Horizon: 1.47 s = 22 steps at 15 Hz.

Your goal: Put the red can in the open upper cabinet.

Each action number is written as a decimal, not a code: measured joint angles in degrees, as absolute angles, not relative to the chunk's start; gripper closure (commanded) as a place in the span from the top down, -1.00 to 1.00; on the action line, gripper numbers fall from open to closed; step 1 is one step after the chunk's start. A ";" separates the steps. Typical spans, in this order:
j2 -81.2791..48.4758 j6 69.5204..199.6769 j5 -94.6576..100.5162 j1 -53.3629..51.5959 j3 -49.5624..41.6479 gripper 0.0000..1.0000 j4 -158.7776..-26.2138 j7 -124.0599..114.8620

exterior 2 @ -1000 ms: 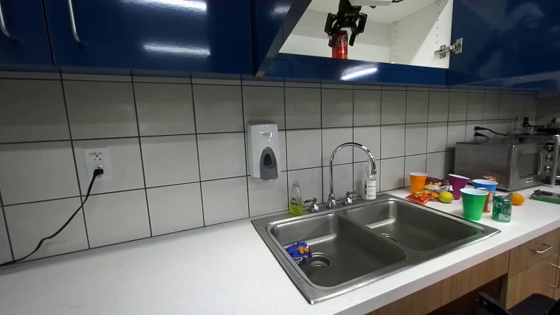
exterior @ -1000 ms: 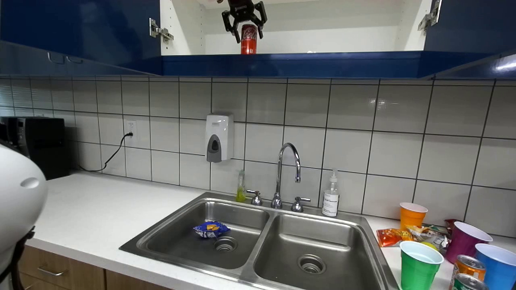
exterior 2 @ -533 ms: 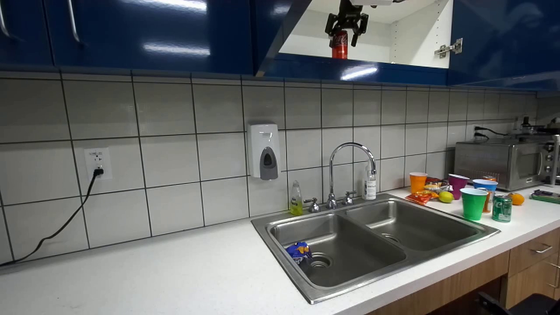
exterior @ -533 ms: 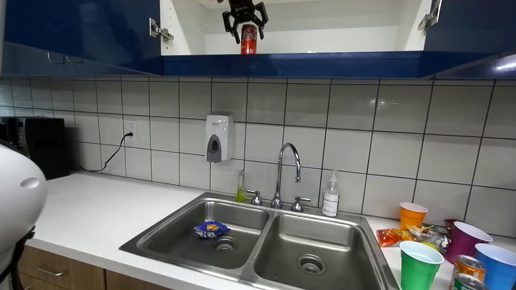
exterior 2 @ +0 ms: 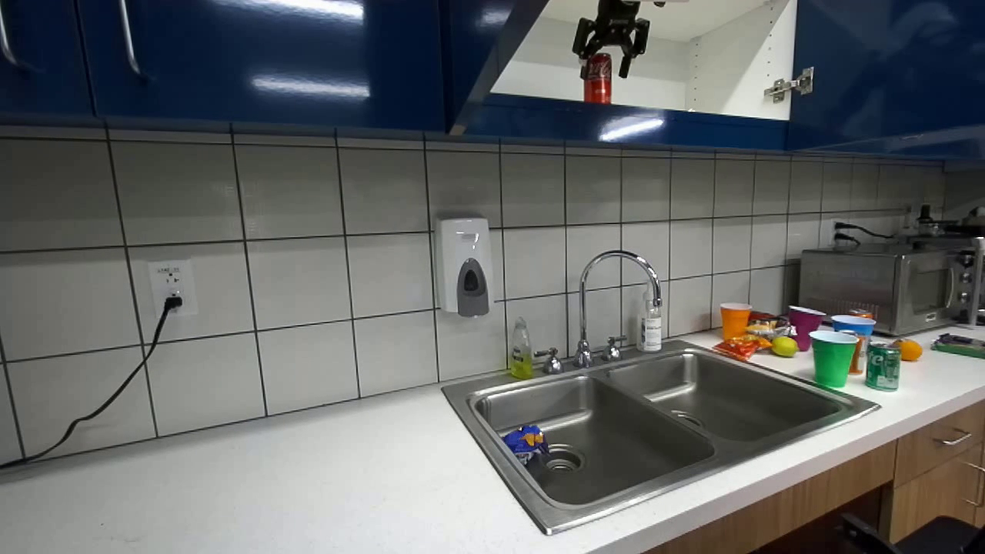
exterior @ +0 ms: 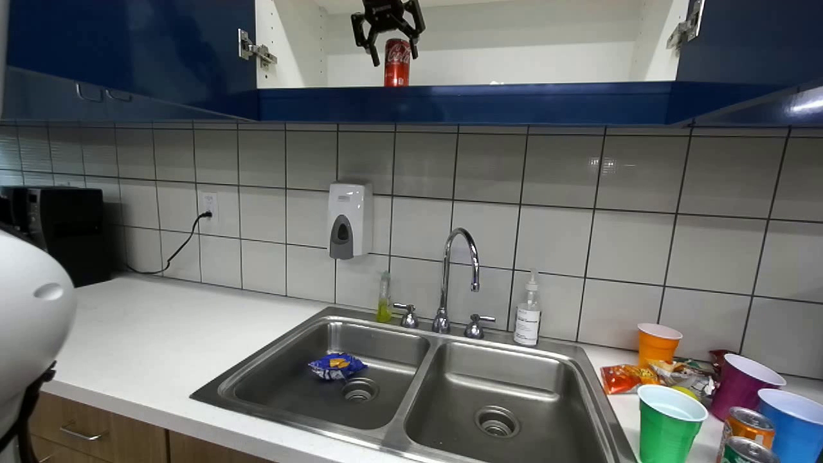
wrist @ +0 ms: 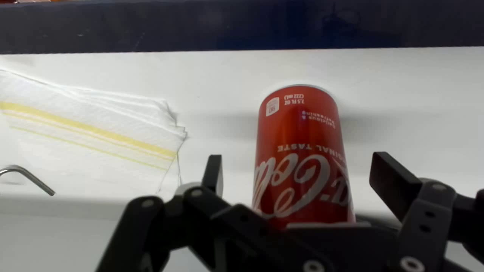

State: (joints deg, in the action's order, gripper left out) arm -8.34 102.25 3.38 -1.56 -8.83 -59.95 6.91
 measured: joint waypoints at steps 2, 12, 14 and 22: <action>-8.25 101.77 3.38 -1.64 -8.82 1.00 -59.80 6.91; -5.92 97.83 3.38 -2.45 -8.78 1.00 -59.86 6.90; -5.06 97.05 3.39 -2.82 -8.78 1.00 -60.27 6.89; 2.02 96.48 3.41 -5.33 -7.83 1.00 -69.36 6.00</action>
